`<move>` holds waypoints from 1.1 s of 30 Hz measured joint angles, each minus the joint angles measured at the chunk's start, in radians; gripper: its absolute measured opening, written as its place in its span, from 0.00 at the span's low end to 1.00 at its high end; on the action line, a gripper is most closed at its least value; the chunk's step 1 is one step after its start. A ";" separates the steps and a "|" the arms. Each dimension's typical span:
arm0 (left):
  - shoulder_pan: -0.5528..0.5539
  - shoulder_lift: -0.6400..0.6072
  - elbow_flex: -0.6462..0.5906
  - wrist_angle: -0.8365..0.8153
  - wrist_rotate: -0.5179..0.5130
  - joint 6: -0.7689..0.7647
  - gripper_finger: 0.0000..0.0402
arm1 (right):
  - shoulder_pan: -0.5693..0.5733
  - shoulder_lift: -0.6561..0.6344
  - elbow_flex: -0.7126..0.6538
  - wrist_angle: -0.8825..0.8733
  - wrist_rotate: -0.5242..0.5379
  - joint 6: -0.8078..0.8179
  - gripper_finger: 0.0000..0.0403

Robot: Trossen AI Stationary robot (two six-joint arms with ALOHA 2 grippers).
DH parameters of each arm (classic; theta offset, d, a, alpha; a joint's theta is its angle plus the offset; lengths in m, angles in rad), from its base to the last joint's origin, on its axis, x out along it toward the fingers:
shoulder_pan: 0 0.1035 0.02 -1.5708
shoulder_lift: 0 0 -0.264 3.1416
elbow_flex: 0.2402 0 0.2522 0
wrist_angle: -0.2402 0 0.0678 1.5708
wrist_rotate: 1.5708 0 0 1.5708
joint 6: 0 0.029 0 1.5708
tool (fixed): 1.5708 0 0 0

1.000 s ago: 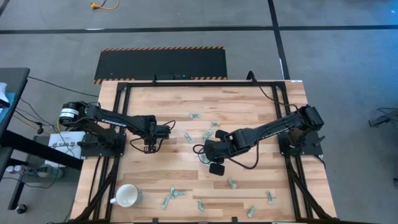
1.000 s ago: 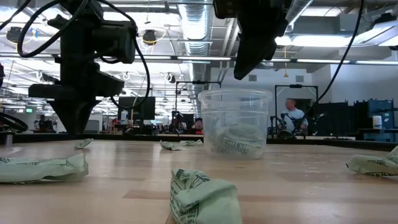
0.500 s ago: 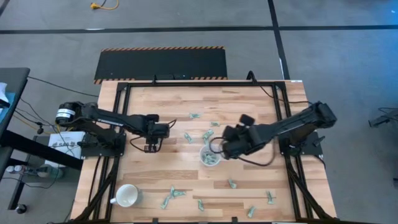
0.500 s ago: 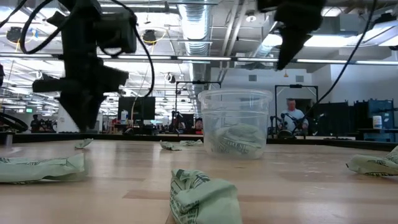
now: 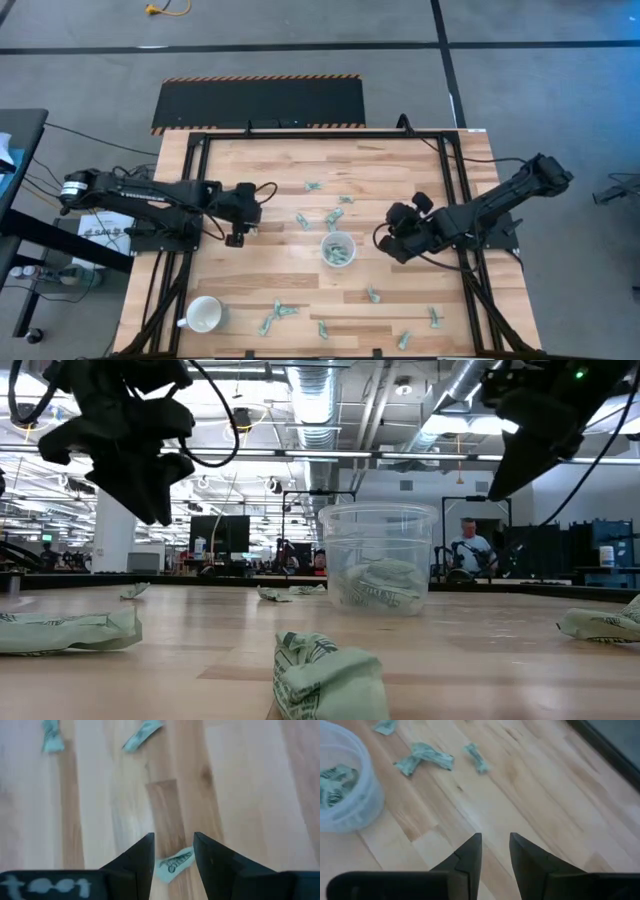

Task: Pick and place Stevia / Truvia into bins
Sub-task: Put the stevia packet into the transparent container

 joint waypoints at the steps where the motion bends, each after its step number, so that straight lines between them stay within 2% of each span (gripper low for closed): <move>1: 0.000 -0.001 0.000 -0.003 0.021 0.035 0.32 | -0.003 0.001 -0.006 0.017 0.000 -0.013 0.23; 5: -0.001 0.038 0.000 -0.025 0.075 0.126 0.32 | -0.024 0.004 -0.014 0.088 0.000 -0.070 0.23; 10: -0.001 0.128 -0.001 -0.019 0.059 0.023 0.32 | -0.041 0.011 -0.014 0.180 -0.001 -0.154 0.23; 14: -0.001 0.210 -0.001 -0.024 0.006 -0.023 0.32 | -0.048 0.012 -0.014 0.208 -0.006 -0.176 0.23; 17: -0.003 0.272 -0.001 -0.034 -0.037 0.041 0.32 | -0.048 0.012 -0.014 0.206 -0.007 -0.178 0.23; 23: -0.003 0.364 -0.001 -0.032 -0.046 0.174 0.32 | -0.048 0.012 -0.014 0.206 -0.009 -0.178 0.23; 30: -0.004 0.396 0.004 -0.025 -0.064 0.193 0.32 | -0.048 0.012 -0.014 0.206 -0.009 -0.178 0.23; 33: -0.004 0.398 0.013 -0.031 -0.064 0.149 0.32 | -0.048 0.012 -0.014 0.206 -0.005 -0.178 0.23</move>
